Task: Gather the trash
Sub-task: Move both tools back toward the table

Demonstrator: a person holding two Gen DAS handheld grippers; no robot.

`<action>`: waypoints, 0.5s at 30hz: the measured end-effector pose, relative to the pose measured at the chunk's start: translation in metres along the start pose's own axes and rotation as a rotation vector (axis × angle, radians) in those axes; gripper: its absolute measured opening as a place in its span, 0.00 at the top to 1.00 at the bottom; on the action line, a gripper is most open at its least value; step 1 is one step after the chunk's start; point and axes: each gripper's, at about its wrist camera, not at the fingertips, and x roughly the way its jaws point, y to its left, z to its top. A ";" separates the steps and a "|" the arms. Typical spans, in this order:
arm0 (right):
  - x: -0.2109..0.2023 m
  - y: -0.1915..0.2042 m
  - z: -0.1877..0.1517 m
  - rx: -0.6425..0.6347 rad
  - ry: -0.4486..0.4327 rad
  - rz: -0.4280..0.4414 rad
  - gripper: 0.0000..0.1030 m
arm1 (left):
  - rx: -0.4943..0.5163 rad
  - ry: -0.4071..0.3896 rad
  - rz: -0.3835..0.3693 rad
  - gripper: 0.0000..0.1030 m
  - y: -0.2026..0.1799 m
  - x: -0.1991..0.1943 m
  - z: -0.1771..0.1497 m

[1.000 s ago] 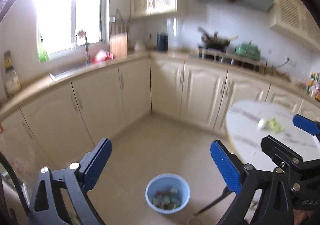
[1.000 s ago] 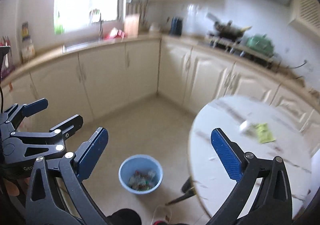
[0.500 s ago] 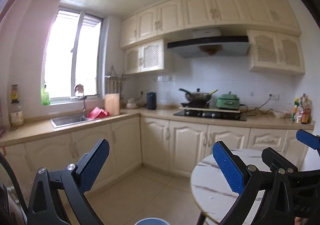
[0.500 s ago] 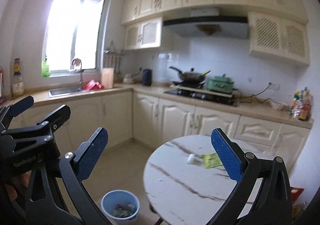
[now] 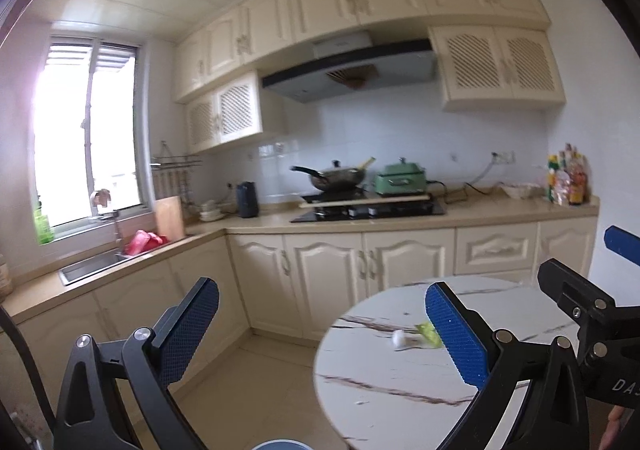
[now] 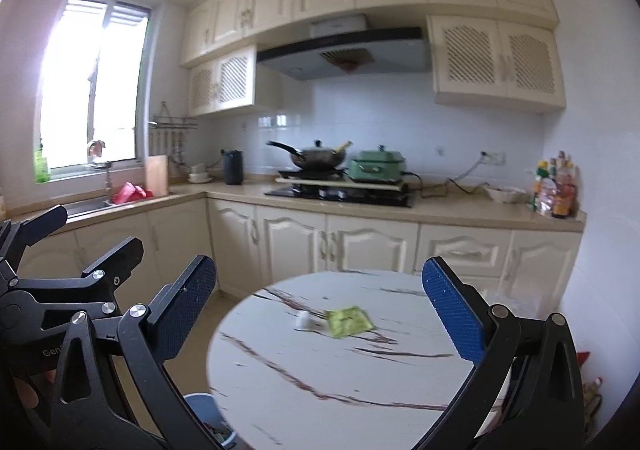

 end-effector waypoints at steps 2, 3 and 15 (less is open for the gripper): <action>0.009 -0.013 -0.002 0.007 0.017 -0.021 0.00 | 0.017 0.028 -0.039 0.01 -0.005 0.021 0.010; 0.016 -0.021 -0.004 0.015 0.030 -0.033 0.00 | 0.027 0.051 -0.063 0.01 -0.006 0.036 0.013; 0.148 -0.107 -0.051 0.099 0.345 -0.121 0.00 | 0.012 0.430 -0.217 0.01 0.004 0.243 0.042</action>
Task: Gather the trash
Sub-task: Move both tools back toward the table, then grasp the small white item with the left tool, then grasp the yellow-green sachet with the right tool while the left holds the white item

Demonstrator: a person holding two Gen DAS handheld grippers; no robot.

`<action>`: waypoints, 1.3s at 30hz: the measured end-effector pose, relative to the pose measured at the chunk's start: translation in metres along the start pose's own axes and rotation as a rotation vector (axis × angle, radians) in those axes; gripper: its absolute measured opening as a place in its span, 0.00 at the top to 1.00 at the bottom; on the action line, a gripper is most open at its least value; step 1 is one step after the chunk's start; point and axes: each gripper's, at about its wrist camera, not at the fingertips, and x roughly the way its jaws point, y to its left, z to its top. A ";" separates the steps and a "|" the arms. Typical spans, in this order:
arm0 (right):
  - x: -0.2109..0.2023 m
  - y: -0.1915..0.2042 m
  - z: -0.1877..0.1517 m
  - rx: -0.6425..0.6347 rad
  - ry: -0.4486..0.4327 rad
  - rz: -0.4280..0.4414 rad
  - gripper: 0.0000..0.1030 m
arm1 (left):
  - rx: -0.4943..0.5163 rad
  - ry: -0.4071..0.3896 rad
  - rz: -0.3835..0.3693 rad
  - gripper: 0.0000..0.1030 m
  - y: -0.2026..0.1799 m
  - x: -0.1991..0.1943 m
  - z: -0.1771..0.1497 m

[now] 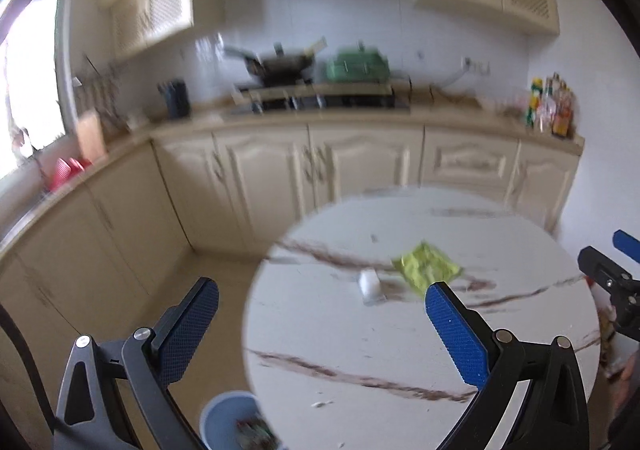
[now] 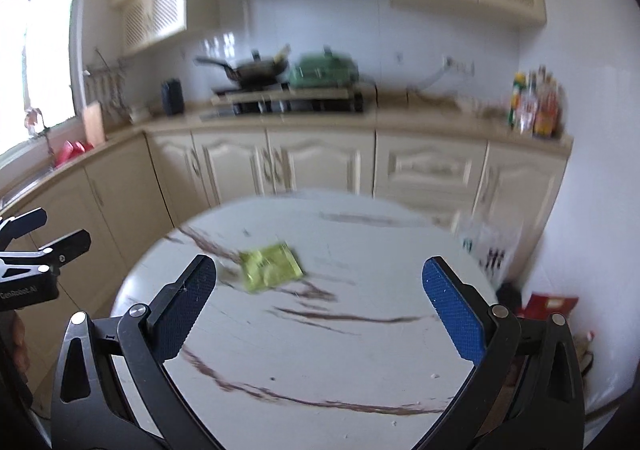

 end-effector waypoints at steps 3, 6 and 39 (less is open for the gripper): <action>0.037 -0.007 -0.004 0.009 0.074 0.000 0.00 | 0.005 0.081 -0.036 0.01 -0.004 0.049 0.025; 0.074 -0.011 -0.007 -0.003 0.144 -0.006 0.00 | 0.012 0.136 -0.058 0.01 -0.008 0.094 0.046; 0.253 0.070 -0.018 -0.263 0.486 0.194 0.02 | -0.083 0.220 -0.194 0.84 0.061 0.157 0.060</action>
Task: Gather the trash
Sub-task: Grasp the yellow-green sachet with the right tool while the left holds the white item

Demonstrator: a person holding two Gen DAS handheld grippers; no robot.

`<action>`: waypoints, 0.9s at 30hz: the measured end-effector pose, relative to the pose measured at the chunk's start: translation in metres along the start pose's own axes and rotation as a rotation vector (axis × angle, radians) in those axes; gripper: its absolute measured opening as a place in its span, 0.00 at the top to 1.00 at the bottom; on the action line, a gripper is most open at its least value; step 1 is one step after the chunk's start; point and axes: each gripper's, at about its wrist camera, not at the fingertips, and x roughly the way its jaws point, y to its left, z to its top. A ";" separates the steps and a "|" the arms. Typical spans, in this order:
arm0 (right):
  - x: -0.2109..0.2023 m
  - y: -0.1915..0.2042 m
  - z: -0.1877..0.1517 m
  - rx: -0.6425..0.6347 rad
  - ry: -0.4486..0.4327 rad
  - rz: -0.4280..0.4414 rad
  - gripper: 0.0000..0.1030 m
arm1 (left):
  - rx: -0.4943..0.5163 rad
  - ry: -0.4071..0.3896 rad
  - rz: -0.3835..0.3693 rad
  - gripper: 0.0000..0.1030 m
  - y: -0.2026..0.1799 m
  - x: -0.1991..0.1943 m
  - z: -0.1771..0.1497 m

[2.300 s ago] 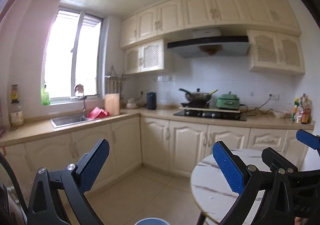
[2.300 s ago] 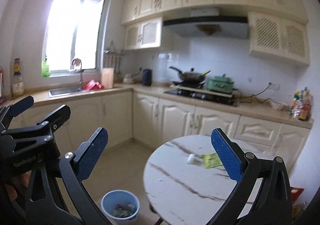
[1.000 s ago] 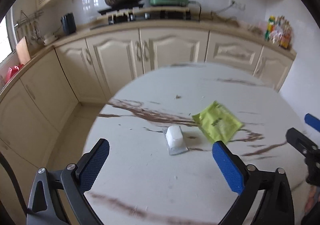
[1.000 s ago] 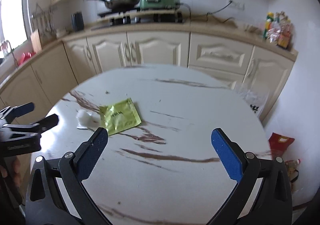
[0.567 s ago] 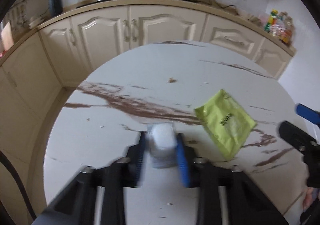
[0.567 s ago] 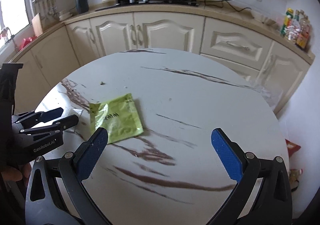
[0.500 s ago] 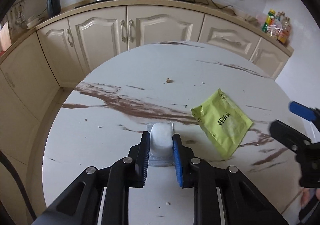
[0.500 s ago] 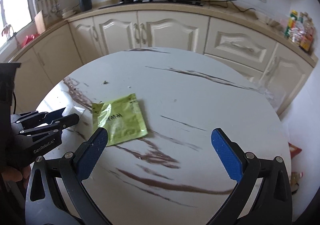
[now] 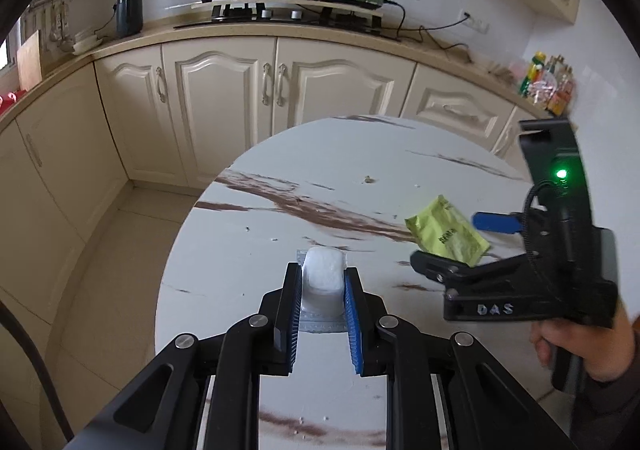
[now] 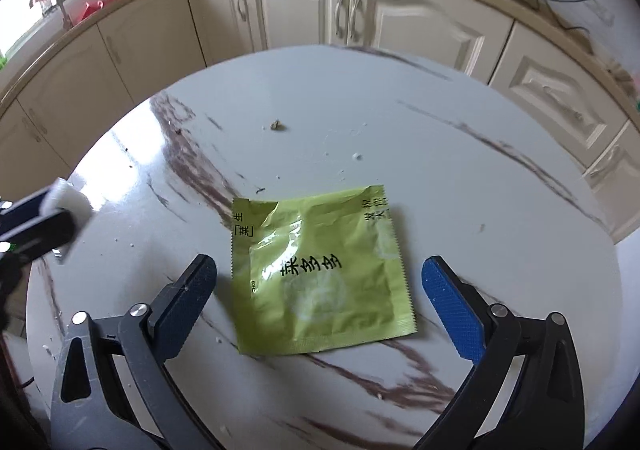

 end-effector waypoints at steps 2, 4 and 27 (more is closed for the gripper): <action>0.000 -0.001 -0.001 0.002 -0.004 0.002 0.05 | -0.004 -0.009 -0.009 0.84 0.004 -0.010 -0.003; -0.002 -0.002 -0.003 -0.002 -0.013 0.004 0.15 | -0.005 -0.014 -0.025 0.84 0.005 -0.016 -0.005; -0.099 0.063 -0.020 -0.026 -0.191 0.074 0.83 | -0.023 -0.145 -0.025 0.84 0.064 -0.167 -0.066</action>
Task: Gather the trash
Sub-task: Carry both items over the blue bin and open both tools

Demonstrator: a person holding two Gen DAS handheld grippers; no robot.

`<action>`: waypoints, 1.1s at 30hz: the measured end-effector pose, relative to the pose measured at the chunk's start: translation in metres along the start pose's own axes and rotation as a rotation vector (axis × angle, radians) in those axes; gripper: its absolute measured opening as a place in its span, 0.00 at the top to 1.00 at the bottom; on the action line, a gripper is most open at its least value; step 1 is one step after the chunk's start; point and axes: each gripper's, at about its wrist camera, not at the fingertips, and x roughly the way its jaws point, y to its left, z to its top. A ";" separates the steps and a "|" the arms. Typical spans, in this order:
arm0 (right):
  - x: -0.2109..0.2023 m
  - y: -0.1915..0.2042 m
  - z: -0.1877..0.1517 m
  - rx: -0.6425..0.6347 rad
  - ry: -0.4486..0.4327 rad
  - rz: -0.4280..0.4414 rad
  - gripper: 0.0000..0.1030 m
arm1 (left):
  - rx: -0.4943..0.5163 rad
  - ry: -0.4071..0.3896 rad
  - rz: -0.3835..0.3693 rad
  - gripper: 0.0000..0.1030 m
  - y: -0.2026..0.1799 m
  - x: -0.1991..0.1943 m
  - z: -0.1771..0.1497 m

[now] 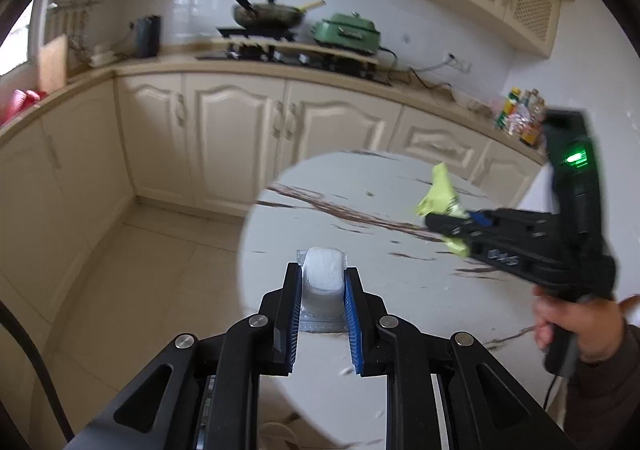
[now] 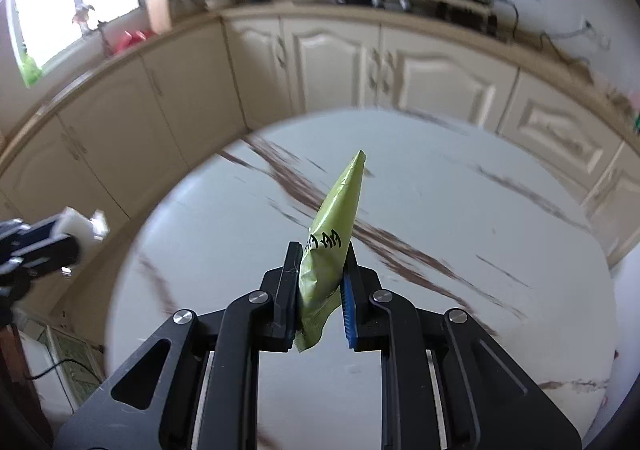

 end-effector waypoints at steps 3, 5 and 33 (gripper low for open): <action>-0.027 0.035 0.007 -0.030 -0.072 0.035 0.83 | -0.003 -0.047 0.066 0.84 0.011 -0.031 -0.011; -0.039 0.060 0.010 -0.056 -0.102 0.062 0.83 | -0.009 -0.071 0.107 0.84 0.019 -0.050 -0.019; 0.186 0.321 -0.091 -0.318 0.269 0.287 0.83 | -0.425 0.313 0.324 0.84 0.220 -0.019 -0.210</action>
